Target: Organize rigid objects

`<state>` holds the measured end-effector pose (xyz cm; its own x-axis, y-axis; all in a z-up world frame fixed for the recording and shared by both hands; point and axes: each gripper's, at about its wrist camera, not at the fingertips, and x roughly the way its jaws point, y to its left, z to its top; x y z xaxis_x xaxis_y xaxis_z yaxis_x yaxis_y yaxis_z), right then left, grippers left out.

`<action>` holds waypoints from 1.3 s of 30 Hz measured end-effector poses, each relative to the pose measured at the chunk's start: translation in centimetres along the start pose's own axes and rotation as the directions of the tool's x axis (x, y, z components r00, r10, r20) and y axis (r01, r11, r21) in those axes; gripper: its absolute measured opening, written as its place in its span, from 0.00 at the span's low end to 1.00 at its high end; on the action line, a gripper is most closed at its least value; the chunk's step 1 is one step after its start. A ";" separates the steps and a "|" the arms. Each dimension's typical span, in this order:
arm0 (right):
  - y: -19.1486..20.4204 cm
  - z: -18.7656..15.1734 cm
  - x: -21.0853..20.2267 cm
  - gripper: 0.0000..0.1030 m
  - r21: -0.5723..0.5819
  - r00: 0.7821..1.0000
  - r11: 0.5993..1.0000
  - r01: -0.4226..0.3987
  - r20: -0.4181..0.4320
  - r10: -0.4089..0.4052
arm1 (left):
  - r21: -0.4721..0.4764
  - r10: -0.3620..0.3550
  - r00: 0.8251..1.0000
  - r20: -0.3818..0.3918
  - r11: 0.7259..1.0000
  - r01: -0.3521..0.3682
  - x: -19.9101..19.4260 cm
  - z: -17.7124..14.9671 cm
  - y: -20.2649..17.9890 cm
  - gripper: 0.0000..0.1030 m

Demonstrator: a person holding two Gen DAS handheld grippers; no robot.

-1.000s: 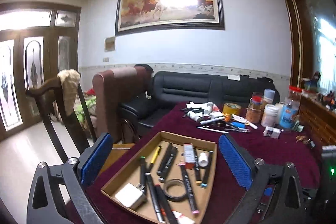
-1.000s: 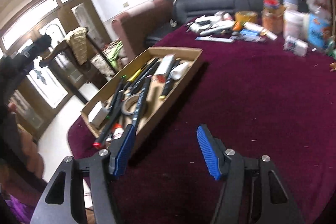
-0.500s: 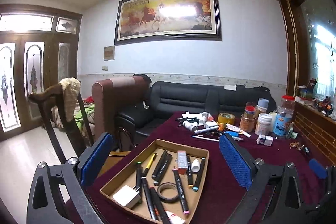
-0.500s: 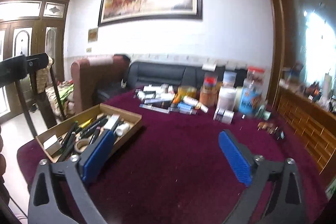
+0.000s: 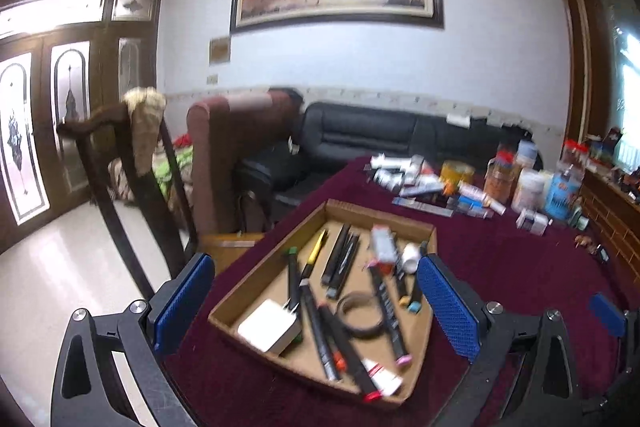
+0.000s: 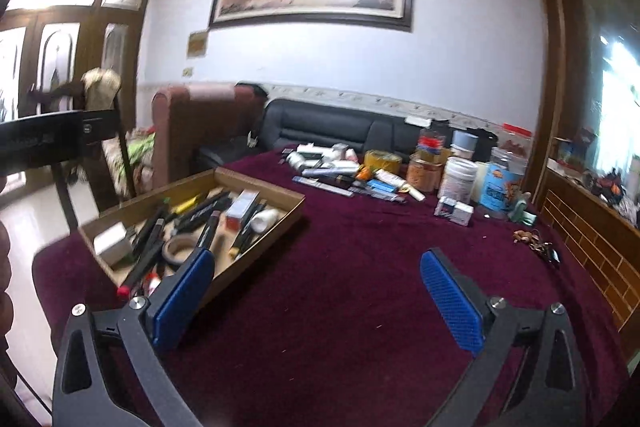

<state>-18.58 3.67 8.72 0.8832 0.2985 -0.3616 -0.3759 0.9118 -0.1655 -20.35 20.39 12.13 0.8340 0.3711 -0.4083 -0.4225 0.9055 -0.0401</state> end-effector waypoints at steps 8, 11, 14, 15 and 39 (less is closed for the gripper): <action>3.1 -0.5 1.9 1.00 -0.105 0.999 0.994 0.017 -0.048 -0.022 | -0.014 0.016 0.986 -0.166 1.000 -0.018 4.2 -1.8 1.9 0.99; 3.4 -0.2 2.2 1.00 -0.106 0.998 0.994 0.015 -0.052 -0.020 | -0.018 0.029 0.984 -0.178 0.999 -0.033 4.8 -2.1 2.6 0.99; 3.7 0.3 2.9 1.00 -0.114 0.998 0.993 0.011 -0.066 -0.019 | -0.011 0.058 0.982 -0.181 0.998 -0.061 5.4 -2.3 3.2 0.99; 3.8 0.4 3.1 1.00 -0.120 0.997 0.993 0.011 -0.070 -0.019 | -0.010 0.063 0.980 -0.188 0.998 -0.066 5.6 -2.4 3.4 0.99; 7.4 2.6 6.2 1.00 -0.194 0.990 0.980 -0.048 -0.140 0.020 | -0.048 0.077 0.954 -0.290 0.994 -0.095 8.9 -3.0 6.8 0.99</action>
<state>-15.15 12.98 7.62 0.8273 0.2745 -0.4901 -0.4648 0.8245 -0.3227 -16.85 29.22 5.52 0.6601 0.3635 -0.6574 -0.5162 0.8553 -0.0453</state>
